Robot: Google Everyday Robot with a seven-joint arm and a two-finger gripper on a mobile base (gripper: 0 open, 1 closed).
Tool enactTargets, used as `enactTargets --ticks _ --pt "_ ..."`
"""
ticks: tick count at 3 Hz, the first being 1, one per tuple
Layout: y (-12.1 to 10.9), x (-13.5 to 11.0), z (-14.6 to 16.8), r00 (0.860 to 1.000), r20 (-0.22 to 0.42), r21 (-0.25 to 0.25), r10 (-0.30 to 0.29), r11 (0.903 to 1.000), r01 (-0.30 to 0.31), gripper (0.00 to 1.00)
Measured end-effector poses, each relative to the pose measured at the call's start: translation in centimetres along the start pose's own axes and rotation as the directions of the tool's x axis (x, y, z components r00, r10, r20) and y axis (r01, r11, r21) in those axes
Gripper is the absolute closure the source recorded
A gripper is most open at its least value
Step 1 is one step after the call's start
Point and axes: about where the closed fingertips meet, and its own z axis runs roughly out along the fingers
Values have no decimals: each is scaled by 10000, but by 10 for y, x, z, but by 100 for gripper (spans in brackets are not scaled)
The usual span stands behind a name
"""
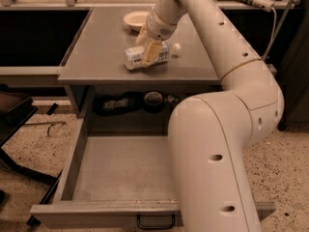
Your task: Place blue plastic bottle into top drawer
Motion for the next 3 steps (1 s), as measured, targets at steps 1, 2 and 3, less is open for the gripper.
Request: enactTargets --ticks 1,2,3 --pt "0 0 0 10000 1 0 0 10000 0 65" --pt "5 -7 -8 9995 272 169 -148 9998 144 88" --pt "15 -13 -55 9978 655 1194 106 9927 -184 100"
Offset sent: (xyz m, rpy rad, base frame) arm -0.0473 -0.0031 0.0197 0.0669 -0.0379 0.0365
